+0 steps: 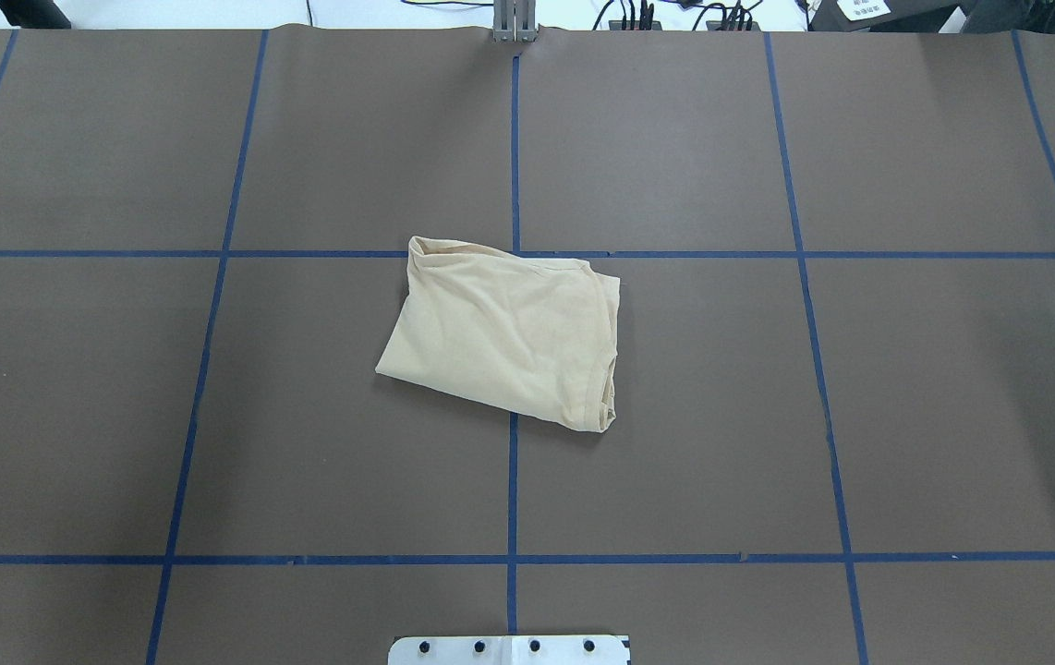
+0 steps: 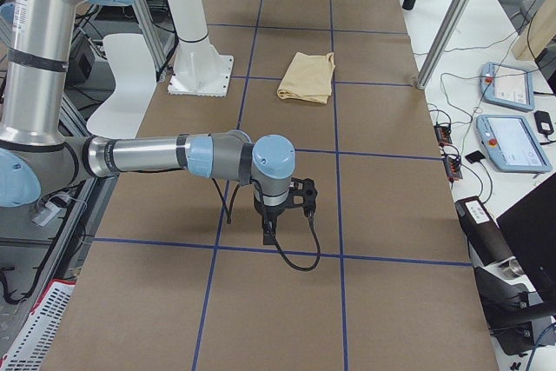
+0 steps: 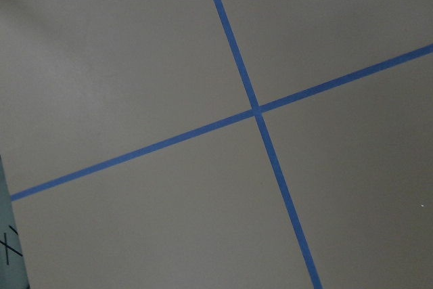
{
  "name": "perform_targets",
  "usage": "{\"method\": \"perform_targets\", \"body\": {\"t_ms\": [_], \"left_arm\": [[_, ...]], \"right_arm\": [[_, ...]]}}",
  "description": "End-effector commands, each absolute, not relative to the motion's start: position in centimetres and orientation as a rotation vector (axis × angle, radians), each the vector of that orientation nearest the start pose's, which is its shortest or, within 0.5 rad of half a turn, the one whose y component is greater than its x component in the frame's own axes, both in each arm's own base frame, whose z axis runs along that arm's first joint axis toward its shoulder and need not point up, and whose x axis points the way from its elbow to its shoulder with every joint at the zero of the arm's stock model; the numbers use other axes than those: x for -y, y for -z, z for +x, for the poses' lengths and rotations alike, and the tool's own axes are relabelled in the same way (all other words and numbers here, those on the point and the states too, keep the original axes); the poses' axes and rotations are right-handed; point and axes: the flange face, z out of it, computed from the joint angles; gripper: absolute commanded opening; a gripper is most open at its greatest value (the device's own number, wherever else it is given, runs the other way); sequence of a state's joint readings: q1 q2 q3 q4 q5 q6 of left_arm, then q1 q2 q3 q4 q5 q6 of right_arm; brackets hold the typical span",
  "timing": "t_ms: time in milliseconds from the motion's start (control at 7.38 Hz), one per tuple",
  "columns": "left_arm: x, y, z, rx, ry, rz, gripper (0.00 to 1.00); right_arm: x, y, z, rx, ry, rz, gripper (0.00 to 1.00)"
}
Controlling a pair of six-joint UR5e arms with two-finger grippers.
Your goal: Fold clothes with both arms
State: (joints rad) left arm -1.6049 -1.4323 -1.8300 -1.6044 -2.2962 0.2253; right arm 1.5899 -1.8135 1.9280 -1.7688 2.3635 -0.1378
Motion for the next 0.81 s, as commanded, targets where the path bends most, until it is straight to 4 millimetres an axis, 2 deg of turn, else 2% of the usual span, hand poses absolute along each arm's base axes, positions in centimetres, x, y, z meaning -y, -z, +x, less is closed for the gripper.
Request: {"method": "perform_targets", "body": {"t_ms": [0, 136, 271, 678], "left_arm": [[42.1, -60.4, -8.1, -0.765, -0.218, 0.218, 1.0], [42.0, -60.1, -8.0, -0.77, -0.216, 0.217, 1.0], [42.0, -61.2, -7.9, -0.773, -0.208, 0.19, 1.0], [41.9, -61.8, -7.9, -0.775, -0.209, 0.189, 1.0]], "right_arm": [[38.7, -60.2, 6.7, 0.822, 0.104, 0.045, 1.0], [38.8, -60.2, 6.7, 0.822, 0.105, 0.053, 1.0], [38.8, -60.2, 6.7, 0.824, 0.118, 0.06, 1.0], [38.1, -61.6, 6.8, 0.812, 0.108, 0.031, 1.0]]}}
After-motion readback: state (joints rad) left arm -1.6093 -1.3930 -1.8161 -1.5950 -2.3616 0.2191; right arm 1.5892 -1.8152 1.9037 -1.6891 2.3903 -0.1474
